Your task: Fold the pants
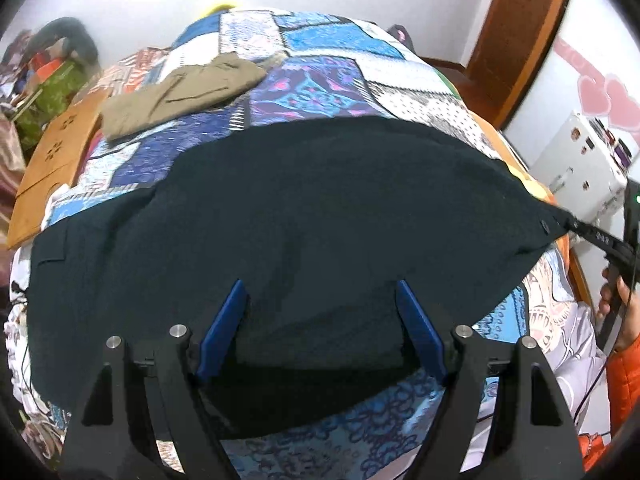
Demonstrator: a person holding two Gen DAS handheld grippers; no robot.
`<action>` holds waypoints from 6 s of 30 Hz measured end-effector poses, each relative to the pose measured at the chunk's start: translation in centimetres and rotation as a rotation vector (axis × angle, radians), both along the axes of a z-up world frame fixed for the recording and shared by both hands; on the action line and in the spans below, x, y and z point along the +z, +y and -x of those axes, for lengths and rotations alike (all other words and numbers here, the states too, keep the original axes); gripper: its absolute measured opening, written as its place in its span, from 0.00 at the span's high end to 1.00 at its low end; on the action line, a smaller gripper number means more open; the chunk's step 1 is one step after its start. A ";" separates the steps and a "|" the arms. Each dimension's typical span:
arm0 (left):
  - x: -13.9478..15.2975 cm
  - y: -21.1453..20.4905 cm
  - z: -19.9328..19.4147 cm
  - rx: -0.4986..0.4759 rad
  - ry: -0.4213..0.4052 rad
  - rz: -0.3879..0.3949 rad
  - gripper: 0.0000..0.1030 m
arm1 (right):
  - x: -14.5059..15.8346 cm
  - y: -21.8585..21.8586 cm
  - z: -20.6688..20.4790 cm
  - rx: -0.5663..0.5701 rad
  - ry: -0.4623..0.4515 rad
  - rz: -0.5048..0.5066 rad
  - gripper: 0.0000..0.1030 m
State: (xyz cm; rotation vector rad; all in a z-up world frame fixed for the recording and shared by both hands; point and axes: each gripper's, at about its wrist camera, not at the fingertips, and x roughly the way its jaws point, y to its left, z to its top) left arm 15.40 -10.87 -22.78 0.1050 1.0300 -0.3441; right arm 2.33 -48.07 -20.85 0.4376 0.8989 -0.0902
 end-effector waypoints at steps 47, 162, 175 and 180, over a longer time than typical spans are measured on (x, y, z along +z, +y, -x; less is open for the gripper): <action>-4.4 25.5 -12.7 0.314 0.058 0.017 0.38 | 0.3 37.0 -24.9 1.051 0.129 0.174 0.53; 1.2 -3.2 -1.9 -0.039 -0.003 -0.022 0.27 | 8.0 7.0 -5.6 0.373 -0.102 0.237 0.69; -0.1 -3.6 1.8 -0.139 -0.006 -0.034 0.46 | 6.3 17.8 -3.9 0.622 -0.161 0.236 0.44; -0.4 -3.4 2.0 -0.140 -0.017 -0.043 0.48 | 4.2 19.7 -4.9 0.692 -0.087 0.246 0.44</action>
